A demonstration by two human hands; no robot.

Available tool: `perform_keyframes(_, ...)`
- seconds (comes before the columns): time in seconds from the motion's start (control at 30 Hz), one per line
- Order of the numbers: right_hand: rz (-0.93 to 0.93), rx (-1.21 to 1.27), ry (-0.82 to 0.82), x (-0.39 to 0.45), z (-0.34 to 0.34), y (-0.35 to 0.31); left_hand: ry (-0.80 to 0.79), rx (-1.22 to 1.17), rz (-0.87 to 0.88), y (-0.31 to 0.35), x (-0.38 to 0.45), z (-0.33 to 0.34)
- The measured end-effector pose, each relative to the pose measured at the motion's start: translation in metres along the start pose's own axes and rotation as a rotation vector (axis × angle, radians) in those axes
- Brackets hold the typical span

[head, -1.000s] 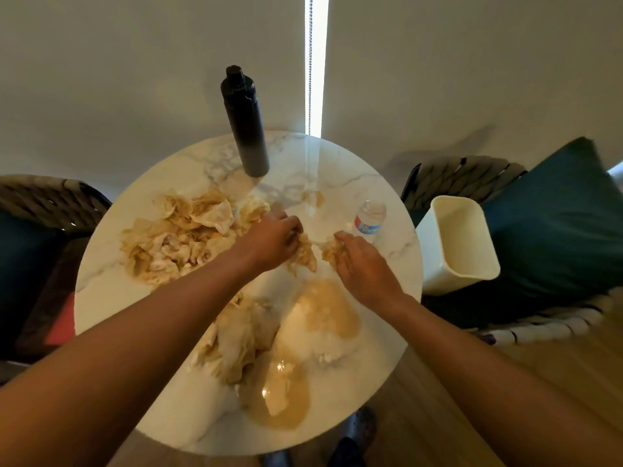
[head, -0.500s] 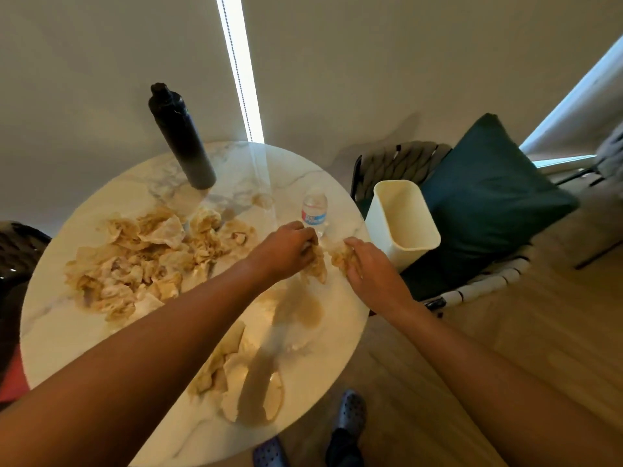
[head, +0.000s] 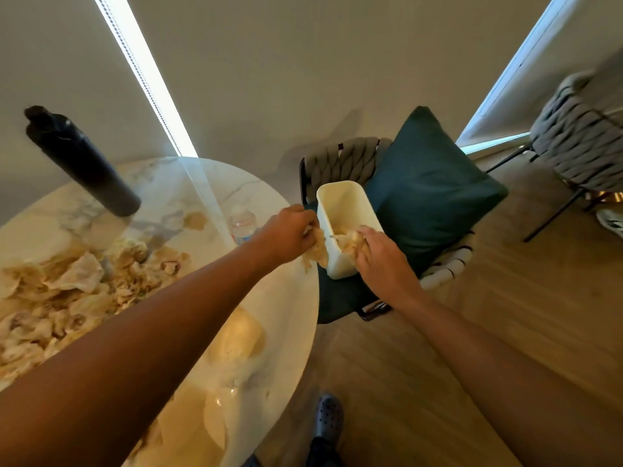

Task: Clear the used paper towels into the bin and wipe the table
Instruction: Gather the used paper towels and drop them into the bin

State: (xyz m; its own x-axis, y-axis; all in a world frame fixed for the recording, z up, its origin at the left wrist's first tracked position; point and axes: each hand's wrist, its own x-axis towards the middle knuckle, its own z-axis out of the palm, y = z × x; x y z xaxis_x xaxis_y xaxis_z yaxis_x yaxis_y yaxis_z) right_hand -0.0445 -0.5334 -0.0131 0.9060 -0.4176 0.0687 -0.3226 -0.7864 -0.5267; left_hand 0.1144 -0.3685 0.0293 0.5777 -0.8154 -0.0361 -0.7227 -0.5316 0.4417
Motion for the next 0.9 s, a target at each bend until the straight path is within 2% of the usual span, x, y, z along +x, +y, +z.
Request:
perform_keyframes(0.23,0.044,-0.024,-0.016,0.045,-0.009,0.044,0.085,-0.033,-0.035,-0.004,0.07,0.017)
perform_keyframes(0.57,0.061,0.011,-0.074,0.101,0.015,0.094,0.155,-0.131,-0.169,-0.006,0.159,0.048)
perform_keyframes(0.9,0.067,0.011,-0.201,0.107,0.04,0.116,0.015,-0.208,-0.237,-0.009,0.168,0.087)
